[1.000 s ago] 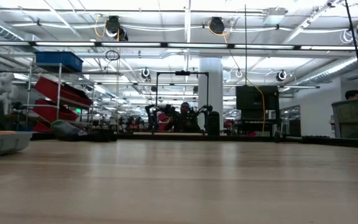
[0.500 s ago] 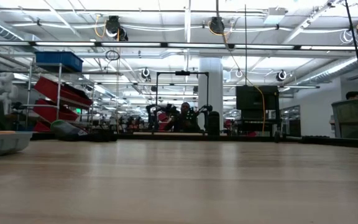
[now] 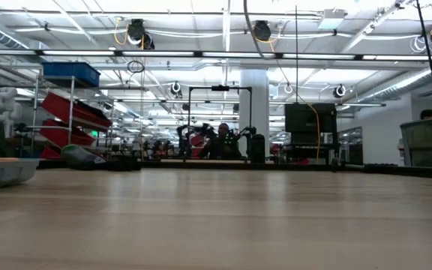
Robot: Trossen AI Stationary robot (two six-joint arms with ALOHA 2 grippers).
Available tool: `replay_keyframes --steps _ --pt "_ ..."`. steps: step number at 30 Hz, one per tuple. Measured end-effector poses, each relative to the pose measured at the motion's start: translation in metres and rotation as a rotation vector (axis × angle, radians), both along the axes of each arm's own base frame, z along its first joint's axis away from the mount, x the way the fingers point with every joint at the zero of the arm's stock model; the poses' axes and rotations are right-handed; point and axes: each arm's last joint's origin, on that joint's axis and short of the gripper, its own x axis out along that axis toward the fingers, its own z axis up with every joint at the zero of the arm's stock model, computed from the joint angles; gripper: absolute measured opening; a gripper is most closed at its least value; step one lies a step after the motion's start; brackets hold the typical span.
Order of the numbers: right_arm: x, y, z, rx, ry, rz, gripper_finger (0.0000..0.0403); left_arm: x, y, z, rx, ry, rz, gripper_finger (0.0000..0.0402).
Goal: Coil cords
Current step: Coil the white cable wire into the spool
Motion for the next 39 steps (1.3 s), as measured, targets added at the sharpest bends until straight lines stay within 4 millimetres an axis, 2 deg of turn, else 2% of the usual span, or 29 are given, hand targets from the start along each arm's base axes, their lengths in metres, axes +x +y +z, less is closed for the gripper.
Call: replay_keyframes --steps 8,20,24,30,35,39 --pt "0.000 -0.001 0.000 0.000 -0.001 -0.004 0.0000 0.000 -0.002 -0.001 -0.009 0.011 -0.060 0.0009" --pt "-0.009 -0.013 0.019 -0.007 -0.052 0.000 0.0000 0.000 -0.004 -0.003 0.002 0.044 -0.119 0.0100" --pt "-0.012 -0.017 0.023 -0.014 -0.061 0.005 0.0000 -0.002 -0.006 -0.002 -0.001 0.034 -0.114 0.0116" --pt "-0.010 -0.017 0.022 -0.043 -0.054 0.008 0.0000 -0.006 -0.011 0.014 0.047 -0.043 -0.069 0.0118" --pt "-0.007 -0.019 0.021 -0.064 -0.047 0.001 0.0000 0.002 -0.001 0.024 0.131 -0.049 -0.009 0.0118" --pt "-0.008 -0.020 0.022 -0.092 -0.045 0.009 0.0000 0.005 0.014 0.034 0.123 -0.056 0.053 0.0117"
